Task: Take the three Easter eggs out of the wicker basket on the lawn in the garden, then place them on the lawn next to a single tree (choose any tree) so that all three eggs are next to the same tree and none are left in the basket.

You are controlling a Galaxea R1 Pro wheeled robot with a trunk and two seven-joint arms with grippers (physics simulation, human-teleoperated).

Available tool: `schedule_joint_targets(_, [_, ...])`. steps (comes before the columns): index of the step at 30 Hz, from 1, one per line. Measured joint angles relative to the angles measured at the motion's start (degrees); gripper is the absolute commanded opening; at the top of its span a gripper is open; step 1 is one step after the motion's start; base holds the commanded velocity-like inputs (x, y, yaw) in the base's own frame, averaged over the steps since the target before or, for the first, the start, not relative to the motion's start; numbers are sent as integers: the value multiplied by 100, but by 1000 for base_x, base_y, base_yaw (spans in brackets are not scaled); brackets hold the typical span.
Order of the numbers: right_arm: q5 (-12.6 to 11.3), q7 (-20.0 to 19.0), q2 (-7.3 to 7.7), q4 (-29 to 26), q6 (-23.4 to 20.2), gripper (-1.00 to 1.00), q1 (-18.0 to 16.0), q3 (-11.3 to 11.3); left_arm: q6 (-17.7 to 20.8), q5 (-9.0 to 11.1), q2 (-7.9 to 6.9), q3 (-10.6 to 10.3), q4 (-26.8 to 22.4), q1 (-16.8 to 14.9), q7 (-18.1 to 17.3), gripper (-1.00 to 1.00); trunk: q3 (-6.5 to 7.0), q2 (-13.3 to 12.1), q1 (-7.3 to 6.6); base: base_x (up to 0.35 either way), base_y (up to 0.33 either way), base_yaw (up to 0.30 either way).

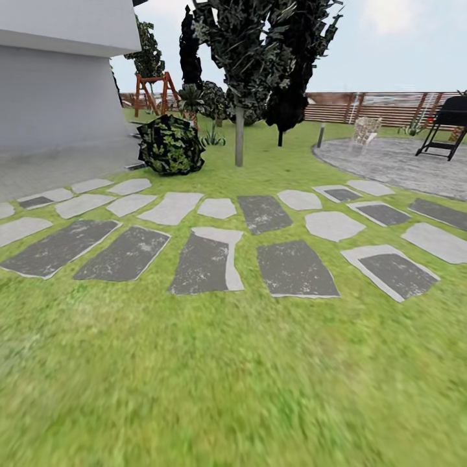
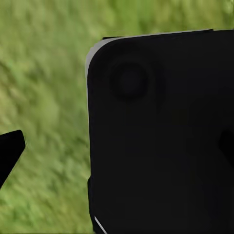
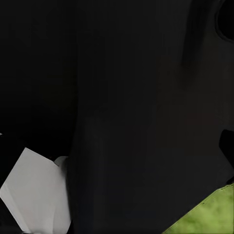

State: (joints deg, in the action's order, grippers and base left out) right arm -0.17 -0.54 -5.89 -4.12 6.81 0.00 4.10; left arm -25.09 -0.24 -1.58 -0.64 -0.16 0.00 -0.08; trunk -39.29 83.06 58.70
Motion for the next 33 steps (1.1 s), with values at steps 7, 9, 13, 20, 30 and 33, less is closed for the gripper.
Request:
schedule_joint_targets(7, [-1, 1, 4, 0, 0, 100, 0, 0, 0, 0, 0, 0, 0, 0, 0, 100, 0, 0, 0, 278, 199, 0])
schedule_joint_targets(9, [-1, 1, 6, -1, 0, 100, 0, -2, 0, 0, 0, 0, 0, 0, 0, 100, 0, 0, 0, 280, 196, 0])
schedule_joint_targets(13, [-3, 1, 7, 0, 0, 100, 0, -6, 0, 0, 0, 0, 0, 0, 0, 100, 0, 0, 0, 280, 195, -9])
schedule_joint_targets(20, [-2, 2, 7, 1, 1, 100, 0, -8, 0, 0, 0, 0, -1, 0, 0, 100, 0, 0, 0, 280, 195, -125])
schedule_joint_targets(30, [-4, 4, -1, 0, 0, 100, 0, -8, -17, 0, 0, 0, 0, 0, 0, 100, 0, 0, 0, 280, 195, -31])
schedule_joint_targets(33, [-4, 4, 3, 0, 0, 100, 0, -8, -17, 0, 0, 0, 0, 0, 0, 100, 0, 0, 0, 280, 195, -2])
